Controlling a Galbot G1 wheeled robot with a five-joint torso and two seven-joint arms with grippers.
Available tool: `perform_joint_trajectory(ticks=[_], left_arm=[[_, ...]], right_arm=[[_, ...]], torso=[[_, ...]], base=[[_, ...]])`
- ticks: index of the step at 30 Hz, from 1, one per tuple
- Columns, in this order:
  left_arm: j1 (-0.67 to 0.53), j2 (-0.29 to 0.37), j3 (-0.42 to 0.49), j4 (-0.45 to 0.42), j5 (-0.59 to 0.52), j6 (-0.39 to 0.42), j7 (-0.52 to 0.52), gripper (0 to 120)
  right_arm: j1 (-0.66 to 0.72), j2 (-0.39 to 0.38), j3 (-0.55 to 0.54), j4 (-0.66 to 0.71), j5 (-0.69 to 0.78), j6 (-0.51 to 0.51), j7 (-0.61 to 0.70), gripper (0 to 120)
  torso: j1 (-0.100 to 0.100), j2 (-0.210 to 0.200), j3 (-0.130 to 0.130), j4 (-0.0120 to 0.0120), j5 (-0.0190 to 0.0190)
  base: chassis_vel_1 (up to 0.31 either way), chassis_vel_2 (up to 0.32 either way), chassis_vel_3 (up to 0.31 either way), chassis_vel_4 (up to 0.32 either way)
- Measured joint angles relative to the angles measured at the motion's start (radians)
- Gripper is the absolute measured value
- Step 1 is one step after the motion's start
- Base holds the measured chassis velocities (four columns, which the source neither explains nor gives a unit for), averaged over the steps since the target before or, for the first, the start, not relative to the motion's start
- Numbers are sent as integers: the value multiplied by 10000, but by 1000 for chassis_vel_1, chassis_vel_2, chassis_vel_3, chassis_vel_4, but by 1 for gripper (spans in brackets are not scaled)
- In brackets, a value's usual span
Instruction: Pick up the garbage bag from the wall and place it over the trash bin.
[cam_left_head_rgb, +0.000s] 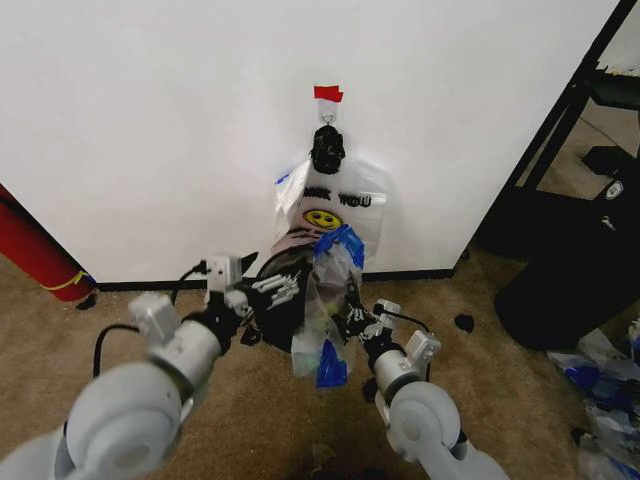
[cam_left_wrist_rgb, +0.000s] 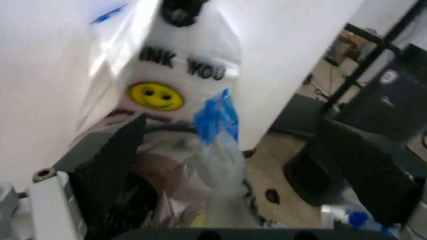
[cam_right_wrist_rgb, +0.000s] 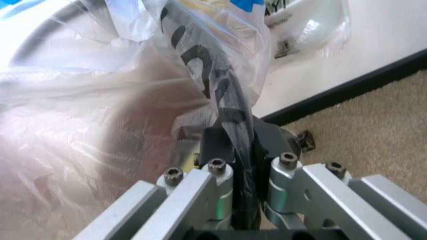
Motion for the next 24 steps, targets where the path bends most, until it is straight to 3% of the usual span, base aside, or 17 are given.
perform_joint_trajectory(ticks=[4,6,11,20,24], left_arm=[[-2034,610,585,52,-1388,1202,-294,98],[-2361,678,728,107,-1665,1362,-394,98],[-4467,593,2388,737,-3296,2020,-1191,94],[-5083,-165,3252,1588,-3423,2071,-1944,86],[-5130,-326,3371,1853,-3445,2052,-2038,72]], right_arm=[[-230,-196,32,174,-479,94,-290,1],[-229,-234,27,187,-498,96,-311,1],[-228,-393,46,391,-558,93,-356,1],[-438,-551,204,658,-621,75,-414,1],[-465,-618,274,705,-612,41,-405,1]], torso=[[0,0,0,0,3],[0,0,0,2,3],[0,-1,0,1,3],[1,-2,1,0,2],[0,-2,1,1,2]], base=[[0,0,0,0],[0,0,0,0],[0,0,0,0],[0,0,0,0],[0,0,0,0]])
